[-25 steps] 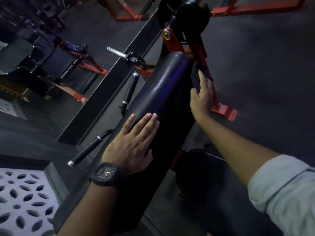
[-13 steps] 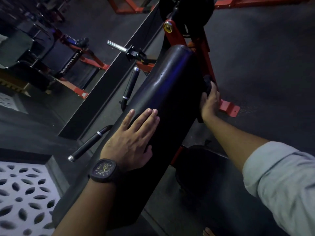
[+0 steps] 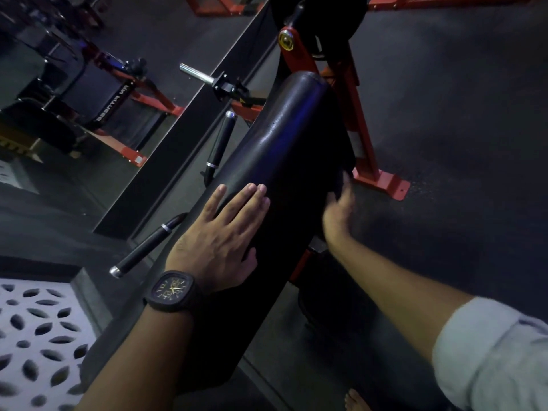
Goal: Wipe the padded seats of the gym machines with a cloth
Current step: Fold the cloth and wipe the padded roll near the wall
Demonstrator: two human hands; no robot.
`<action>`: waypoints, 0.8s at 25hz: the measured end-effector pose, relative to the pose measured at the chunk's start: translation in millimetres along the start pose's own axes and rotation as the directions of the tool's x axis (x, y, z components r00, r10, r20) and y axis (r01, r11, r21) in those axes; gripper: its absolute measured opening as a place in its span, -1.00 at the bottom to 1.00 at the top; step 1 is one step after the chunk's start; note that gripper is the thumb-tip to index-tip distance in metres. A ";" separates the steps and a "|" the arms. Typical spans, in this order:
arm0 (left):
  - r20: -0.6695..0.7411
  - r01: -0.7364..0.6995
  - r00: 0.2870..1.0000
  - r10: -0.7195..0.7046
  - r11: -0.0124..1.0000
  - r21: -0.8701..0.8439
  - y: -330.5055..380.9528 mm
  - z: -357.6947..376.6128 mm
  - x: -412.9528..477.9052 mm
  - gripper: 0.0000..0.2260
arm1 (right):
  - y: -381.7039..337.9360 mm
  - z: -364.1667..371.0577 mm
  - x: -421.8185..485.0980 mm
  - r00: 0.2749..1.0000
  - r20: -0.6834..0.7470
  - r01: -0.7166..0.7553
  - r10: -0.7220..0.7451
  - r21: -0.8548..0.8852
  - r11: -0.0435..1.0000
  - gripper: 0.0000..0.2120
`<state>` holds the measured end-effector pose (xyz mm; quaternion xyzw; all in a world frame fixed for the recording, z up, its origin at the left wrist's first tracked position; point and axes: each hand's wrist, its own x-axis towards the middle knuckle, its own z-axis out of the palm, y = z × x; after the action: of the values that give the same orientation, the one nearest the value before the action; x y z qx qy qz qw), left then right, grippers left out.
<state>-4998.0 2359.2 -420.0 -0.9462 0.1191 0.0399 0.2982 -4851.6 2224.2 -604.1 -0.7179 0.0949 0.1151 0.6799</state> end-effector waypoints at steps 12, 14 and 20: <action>-0.010 -0.003 1.000 0.003 1.000 0.009 1.1 -1.2 0.0 -0.27 | -59.5 10.4 -15.4 0.984 -0.040 0.177 -0.174 0.060 0.982 -0.43; -0.006 -0.005 1.000 0.005 1.000 0.012 0.8 -0.7 0.6 -0.27 | -75.8 17.0 -24.8 0.978 -0.122 0.168 -0.168 -0.011 0.986 -0.43; -0.001 -0.003 1.000 0.003 1.000 0.008 0.2 -2.5 0.6 -0.27 | -76.1 16.4 -21.6 0.900 -0.041 0.433 -0.434 -0.032 0.901 -0.48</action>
<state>-4997.4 2357.5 -418.2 -0.9448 0.1209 0.0396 0.3018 -4850.6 2244.4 -525.9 -0.7309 -0.0526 -0.0550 0.6782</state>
